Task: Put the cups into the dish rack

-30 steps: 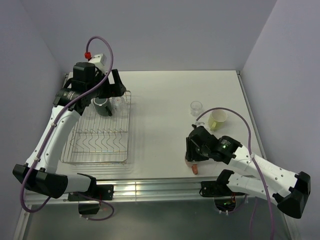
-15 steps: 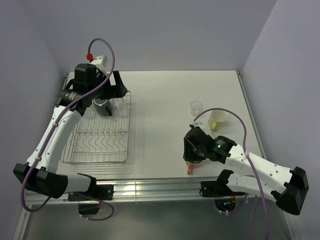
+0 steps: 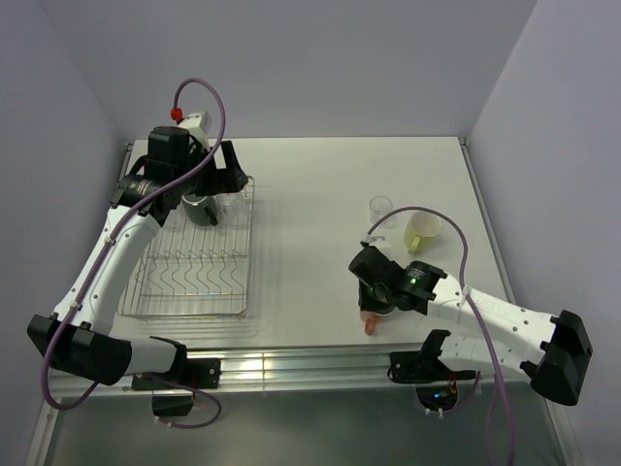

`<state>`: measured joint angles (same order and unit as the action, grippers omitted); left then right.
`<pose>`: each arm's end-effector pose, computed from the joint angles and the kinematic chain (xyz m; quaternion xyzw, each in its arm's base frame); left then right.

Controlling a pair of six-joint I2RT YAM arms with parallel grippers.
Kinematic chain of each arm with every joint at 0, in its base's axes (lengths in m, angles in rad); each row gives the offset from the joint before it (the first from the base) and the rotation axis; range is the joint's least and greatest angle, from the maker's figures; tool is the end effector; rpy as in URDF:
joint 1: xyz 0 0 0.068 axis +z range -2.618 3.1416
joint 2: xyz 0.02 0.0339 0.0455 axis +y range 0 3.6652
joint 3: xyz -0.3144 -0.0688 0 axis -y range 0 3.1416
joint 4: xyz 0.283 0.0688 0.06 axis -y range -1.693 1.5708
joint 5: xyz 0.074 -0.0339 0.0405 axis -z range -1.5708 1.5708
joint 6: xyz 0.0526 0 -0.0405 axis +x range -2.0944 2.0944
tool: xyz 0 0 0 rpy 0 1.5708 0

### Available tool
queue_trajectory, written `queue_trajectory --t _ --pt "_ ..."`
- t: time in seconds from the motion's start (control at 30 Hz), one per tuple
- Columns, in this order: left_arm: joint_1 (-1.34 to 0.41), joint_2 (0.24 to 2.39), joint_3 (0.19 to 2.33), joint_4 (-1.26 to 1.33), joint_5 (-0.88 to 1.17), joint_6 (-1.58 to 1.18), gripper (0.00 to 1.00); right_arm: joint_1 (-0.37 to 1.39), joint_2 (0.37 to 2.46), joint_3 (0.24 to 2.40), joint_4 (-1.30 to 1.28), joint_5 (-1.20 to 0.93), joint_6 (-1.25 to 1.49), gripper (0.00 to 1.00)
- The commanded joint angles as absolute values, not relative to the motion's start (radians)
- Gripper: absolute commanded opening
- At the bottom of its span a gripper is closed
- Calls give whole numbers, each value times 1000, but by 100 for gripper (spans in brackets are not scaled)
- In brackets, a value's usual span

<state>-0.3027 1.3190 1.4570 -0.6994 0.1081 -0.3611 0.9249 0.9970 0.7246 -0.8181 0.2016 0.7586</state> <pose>0.3044 -0.1010 0.4491 0.0006 0.8744 -0.2020 0.4411 0.1264 0.1502 0.2479 -0.0564 0.9650 0.1114 0.2305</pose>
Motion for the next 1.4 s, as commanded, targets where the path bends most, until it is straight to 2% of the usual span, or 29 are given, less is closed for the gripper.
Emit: queue_trajectory --t 0.0,0.17,0.27,0.37,0.53,0.67,0.93,1.07,1.37 --pt "-307 1298 1454 -652 123 -371 99 928 1035 810 -750 215 747 0" --pt "-279 1287 1431 -597 225 -396 99 922 1158 1060 -674 190 704 0" --pt "-235 1278 1411 -568 339 -416 99 891 1233 1193 -593 102 663 0" --pt "-183 1264 1362 -488 507 -449 99 807 1276 1272 -458 -76 644 0" --pt "-156 1256 1243 -287 693 -544 99 666 1318 1278 -155 -449 741 0" --pt "-158 1232 1134 -31 863 -685 99 644 1359 1270 103 -572 840 0" --pt "-158 1198 1086 52 913 -744 99 585 1411 1186 494 -681 1110 0" --pt "-164 1184 1051 175 969 -822 99 558 1434 1152 674 -695 1227 0" --pt "-175 1151 1043 213 1008 -880 99 535 1483 1118 896 -696 1342 0"
